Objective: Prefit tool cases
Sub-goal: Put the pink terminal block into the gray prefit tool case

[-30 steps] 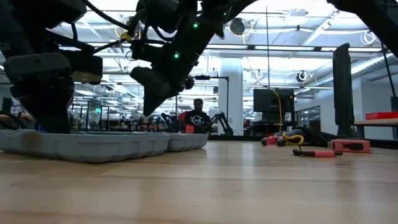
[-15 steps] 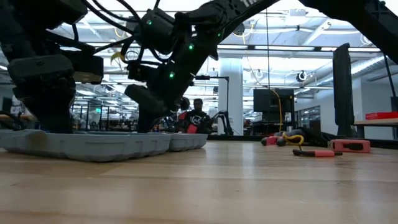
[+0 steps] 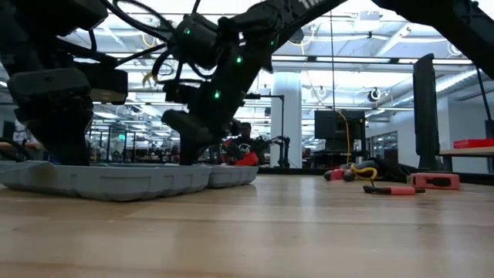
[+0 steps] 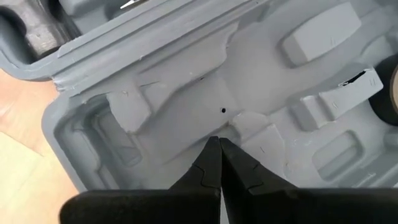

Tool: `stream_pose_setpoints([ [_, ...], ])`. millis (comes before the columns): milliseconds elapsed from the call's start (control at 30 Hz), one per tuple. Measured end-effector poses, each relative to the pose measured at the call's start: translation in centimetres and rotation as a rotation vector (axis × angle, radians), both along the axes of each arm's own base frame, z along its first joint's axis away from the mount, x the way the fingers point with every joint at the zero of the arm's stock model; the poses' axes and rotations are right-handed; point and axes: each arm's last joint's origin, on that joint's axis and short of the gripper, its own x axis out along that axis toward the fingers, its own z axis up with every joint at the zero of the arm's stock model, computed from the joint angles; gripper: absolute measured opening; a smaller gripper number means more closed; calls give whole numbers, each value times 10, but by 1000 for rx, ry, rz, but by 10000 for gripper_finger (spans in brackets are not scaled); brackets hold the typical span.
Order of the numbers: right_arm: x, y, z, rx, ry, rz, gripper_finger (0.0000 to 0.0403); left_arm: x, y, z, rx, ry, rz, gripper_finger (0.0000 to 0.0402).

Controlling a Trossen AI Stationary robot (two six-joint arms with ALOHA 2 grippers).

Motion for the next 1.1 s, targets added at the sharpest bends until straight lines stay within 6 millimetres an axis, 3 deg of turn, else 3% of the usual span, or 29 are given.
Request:
stream_pose_setpoints([
  [167, 1, 0, -7, 13, 15, 7, 0, 0, 0, 0, -1, 5, -8, 0],
  [433, -5, 4, 25, -22, -29, 13, 0, 0, 0, 0, 2, 5, -17, 0],
  [567, -4, 8, 2, 26, 12, 16, 0, 0, 0, 0, 2, 5, -17, 0],
  [733, -5, 8, -2, 31, 26, 7, 0, 0, 0, 0, 3, 4, -18, 0],
  [1000, -8, 16, 47, -60, -78, 27, 0, 0, 0, 0, 4, 1, -17, 0],
  [1100, -5, 17, 25, -33, -28, 23, 0, 0, 0, 0, 5, 0, -17, 0],
])
